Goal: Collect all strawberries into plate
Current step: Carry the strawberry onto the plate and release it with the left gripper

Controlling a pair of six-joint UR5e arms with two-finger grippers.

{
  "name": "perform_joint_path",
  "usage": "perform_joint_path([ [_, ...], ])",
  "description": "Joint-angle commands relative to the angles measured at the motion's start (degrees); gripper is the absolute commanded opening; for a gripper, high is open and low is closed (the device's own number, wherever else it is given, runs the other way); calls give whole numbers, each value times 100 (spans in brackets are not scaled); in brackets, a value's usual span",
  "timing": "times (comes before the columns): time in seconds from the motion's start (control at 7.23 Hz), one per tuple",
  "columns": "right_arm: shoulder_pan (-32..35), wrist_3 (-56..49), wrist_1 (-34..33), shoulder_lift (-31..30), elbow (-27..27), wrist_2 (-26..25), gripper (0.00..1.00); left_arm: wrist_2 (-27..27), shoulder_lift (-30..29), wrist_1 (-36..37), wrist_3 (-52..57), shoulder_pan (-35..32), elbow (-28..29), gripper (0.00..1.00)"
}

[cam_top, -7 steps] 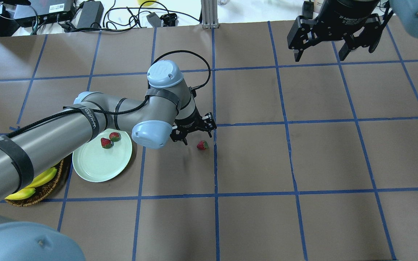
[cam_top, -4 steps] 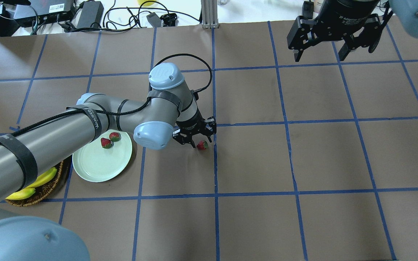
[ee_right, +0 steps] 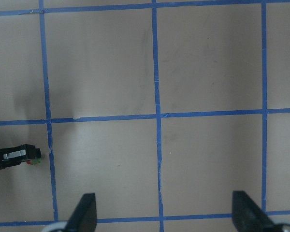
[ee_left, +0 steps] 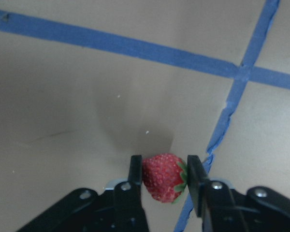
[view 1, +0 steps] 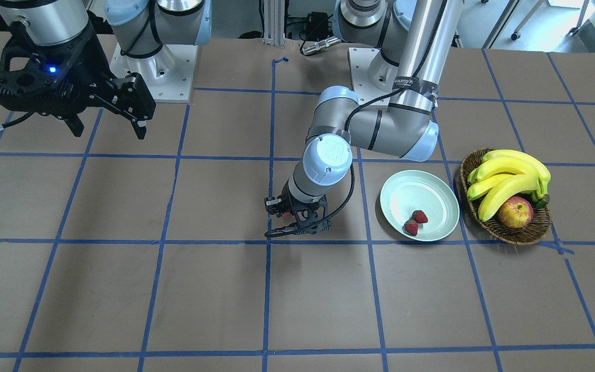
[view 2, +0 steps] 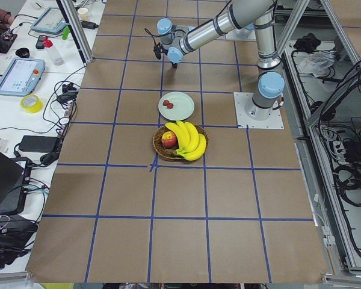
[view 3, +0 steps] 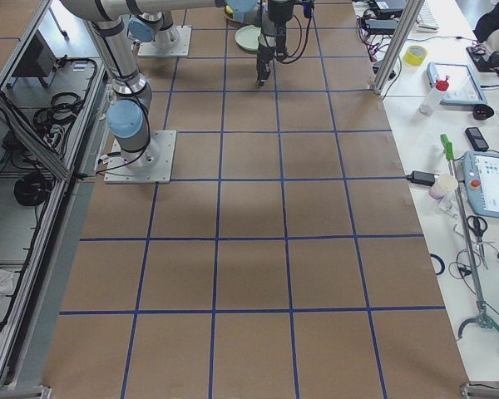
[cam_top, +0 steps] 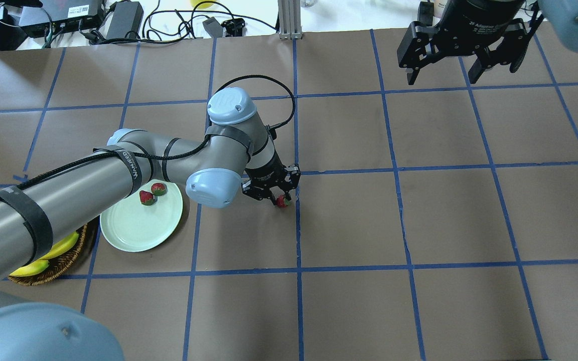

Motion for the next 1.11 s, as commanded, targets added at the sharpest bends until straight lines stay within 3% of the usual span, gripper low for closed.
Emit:
perform_joint_path([
  [0.0, -5, 6, -1, 0, 4, 0, 100, 67, 195, -10, 92, 32, 109, 0],
  [0.14, 4, 6, -10, 0, 4, 0, 100, 477, 214, -245, 162, 41, 380, 0],
  [0.28, 4, -2, -1, 0, 4, 0, 100, 1125, 292, -970, 894, 180, 800, 0],
  [0.42, -5, -2, -1, 0, 4, 0, 100, 1201, 441, -1760, 1545, 747, 1213, 0],
  [0.55, -5, -2, -1, 0, 4, 0, 100, 1628, 599, -2090, 2456, 1231, 1304, 0],
  [0.69, -5, -2, -1, 0, -5, 0, 100, 2493, 740, -2511, 3005, 1506, 1210, 0],
  [0.97, -5, -2, -1, 0, 4, 0, 100, 2704, 881, -2717, 2528, 2094, 894, 0],
])
